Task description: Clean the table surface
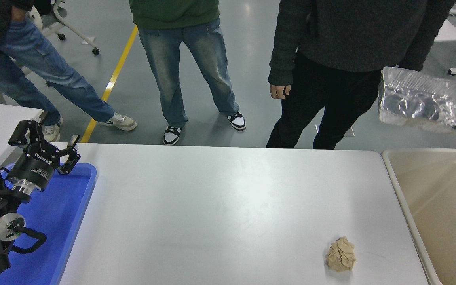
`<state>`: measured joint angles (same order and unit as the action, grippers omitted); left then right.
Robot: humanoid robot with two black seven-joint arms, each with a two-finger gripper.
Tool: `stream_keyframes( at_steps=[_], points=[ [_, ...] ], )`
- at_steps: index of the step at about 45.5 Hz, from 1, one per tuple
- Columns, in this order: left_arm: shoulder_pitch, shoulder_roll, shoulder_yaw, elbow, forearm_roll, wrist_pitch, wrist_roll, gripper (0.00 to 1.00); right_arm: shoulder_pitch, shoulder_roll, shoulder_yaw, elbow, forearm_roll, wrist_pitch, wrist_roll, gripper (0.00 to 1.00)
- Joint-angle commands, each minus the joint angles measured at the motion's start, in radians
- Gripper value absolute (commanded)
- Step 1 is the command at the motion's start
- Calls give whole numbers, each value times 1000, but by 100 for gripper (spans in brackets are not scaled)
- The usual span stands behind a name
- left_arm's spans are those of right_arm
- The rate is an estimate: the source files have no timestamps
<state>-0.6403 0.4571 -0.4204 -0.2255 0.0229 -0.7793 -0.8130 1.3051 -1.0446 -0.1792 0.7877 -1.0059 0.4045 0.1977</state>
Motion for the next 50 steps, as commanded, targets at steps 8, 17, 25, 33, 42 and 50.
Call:
stream_keyframes(
  at_steps=[8, 17, 25, 33, 42, 50],
  points=[
    [1, 0, 0, 0, 0, 0, 0, 100, -268, 178, 0, -337, 297, -252, -1, 0],
    [-1, 2, 0, 0, 0, 0, 0, 100, -359, 278, -3, -419, 423, -427, -20, 0],
    [1, 2, 0, 0, 0, 0, 0, 100, -414, 371, -6, -525, 460, -523, -23, 0],
    [1, 0, 0, 0, 0, 0, 0, 100, -472, 445, -2, -610, 466, -572, -32, 0],
    [-1, 2, 0, 2, 0, 0, 0, 100, -515, 503, -2, -659, 507, -607, -67, 0],
    [-1, 2, 0, 0, 0, 2, 0, 100, -543, 535, -2, -682, 524, -613, -121, 0]
  ],
)
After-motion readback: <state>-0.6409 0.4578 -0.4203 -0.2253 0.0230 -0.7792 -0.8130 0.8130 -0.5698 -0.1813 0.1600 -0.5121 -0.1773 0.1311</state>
